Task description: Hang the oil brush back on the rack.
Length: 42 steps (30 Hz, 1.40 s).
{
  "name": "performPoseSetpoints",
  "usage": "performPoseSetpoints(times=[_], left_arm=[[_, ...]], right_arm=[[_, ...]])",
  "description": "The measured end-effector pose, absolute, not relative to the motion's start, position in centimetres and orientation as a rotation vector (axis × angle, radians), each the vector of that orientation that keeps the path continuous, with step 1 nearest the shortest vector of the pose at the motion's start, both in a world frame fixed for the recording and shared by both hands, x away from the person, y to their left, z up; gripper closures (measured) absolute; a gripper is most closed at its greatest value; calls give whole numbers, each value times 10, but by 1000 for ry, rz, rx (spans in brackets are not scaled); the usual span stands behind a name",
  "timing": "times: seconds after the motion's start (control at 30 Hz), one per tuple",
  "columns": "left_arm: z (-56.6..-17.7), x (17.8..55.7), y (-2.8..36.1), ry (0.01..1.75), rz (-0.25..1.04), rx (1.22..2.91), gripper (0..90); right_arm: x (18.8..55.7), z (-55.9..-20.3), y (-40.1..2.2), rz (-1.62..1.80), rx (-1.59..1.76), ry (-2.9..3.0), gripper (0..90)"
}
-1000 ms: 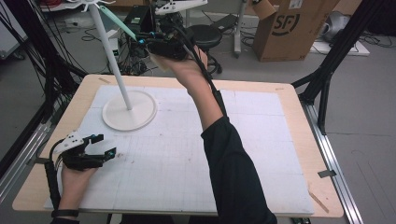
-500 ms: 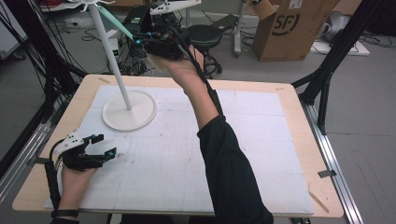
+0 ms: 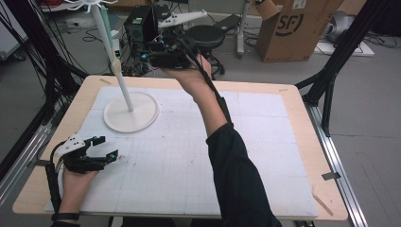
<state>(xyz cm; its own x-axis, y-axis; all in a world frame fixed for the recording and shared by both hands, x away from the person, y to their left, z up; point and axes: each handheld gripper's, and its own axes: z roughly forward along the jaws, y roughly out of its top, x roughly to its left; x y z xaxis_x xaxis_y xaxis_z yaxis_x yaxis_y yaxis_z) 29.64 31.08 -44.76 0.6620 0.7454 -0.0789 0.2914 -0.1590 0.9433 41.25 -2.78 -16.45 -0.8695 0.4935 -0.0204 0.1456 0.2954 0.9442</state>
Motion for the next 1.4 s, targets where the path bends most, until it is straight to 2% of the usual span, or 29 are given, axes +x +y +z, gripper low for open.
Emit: performPoseSetpoints(times=[0.13,0.3,0.47,0.5,0.53,0.9,1.0,1.27,1.4], left_arm=[[-448,296,310,840,496,1740,175],[-448,296,310,838,496,1741,174],[-448,296,310,841,496,1738,173],[-448,296,310,841,496,1738,173],[-448,296,310,840,496,1739,173],[-448,296,311,840,491,1737,171],[-448,296,311,841,491,1737,171],[-448,296,311,842,494,1737,171],[-448,296,311,842,492,1737,171]], right_arm=[[402,-182,-54,1578,565,2277,430],[384,-217,-98,1553,594,2310,369],[364,-261,-150,1515,653,2313,341],[364,-261,-150,1515,653,2313,341],[355,-280,-175,1522,693,2303,336],[311,-346,-273,1524,848,2229,284],[306,-357,-283,1527,873,2218,267],[297,-418,-308,1454,998,2215,234],[297,-431,-311,1415,1038,2227,237]])
